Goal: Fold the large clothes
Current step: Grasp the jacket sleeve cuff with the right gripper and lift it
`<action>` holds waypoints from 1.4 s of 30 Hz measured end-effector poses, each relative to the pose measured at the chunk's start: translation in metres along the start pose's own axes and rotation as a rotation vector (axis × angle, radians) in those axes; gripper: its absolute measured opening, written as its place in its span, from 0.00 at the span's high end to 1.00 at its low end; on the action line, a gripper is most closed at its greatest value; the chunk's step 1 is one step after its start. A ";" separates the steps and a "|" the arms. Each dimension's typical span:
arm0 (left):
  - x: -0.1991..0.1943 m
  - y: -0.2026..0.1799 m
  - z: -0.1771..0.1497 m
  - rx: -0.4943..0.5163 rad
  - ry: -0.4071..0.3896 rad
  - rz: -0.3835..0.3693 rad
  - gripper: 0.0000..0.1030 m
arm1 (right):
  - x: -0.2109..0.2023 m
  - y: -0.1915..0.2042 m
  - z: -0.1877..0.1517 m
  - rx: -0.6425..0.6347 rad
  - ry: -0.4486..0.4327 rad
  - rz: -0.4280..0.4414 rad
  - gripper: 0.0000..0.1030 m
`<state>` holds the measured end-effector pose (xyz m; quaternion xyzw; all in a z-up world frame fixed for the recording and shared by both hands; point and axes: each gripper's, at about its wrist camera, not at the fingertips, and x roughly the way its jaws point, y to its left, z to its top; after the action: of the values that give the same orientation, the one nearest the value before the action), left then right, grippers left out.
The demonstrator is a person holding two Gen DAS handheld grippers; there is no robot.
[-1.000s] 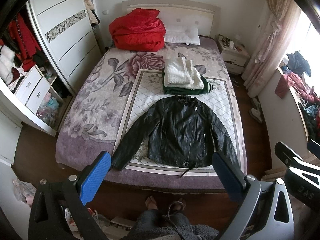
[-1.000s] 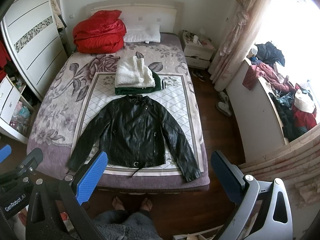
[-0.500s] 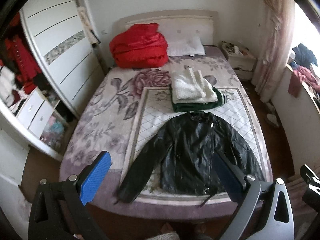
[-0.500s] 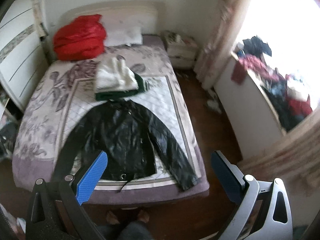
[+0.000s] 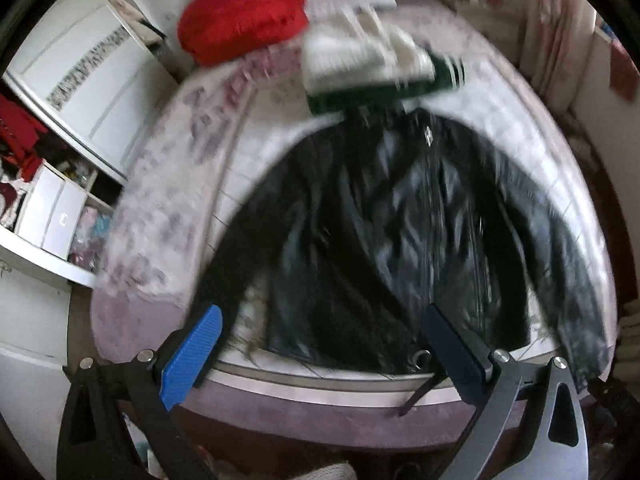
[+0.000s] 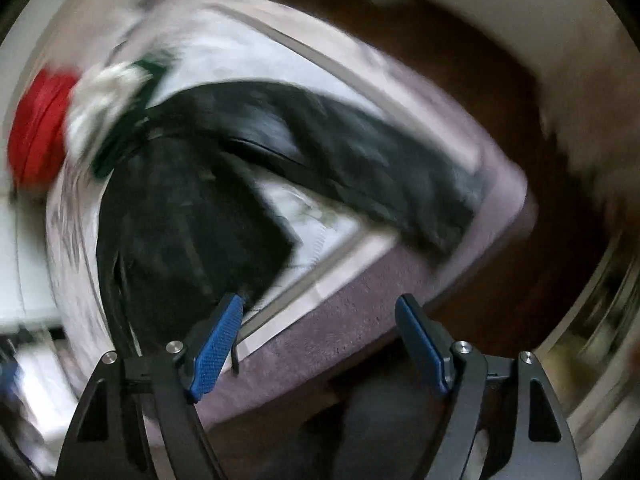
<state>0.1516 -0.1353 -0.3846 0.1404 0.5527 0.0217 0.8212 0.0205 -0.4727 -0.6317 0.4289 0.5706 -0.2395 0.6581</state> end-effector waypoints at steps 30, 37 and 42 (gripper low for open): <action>0.124 -0.140 0.001 0.188 0.156 -0.108 0.00 | 0.119 -0.092 0.033 0.564 -0.117 0.421 0.53; 0.142 -0.129 0.007 0.158 0.175 -0.076 0.00 | 0.179 -0.078 0.039 0.747 -0.257 0.531 0.53; 0.154 -0.120 0.013 0.123 0.175 -0.060 0.00 | 0.186 -0.067 0.046 0.788 -0.353 0.481 0.93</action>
<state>0.2088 -0.2239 -0.5498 0.1715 0.6265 -0.0246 0.7599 0.0355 -0.5134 -0.8297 0.7177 0.2013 -0.3472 0.5691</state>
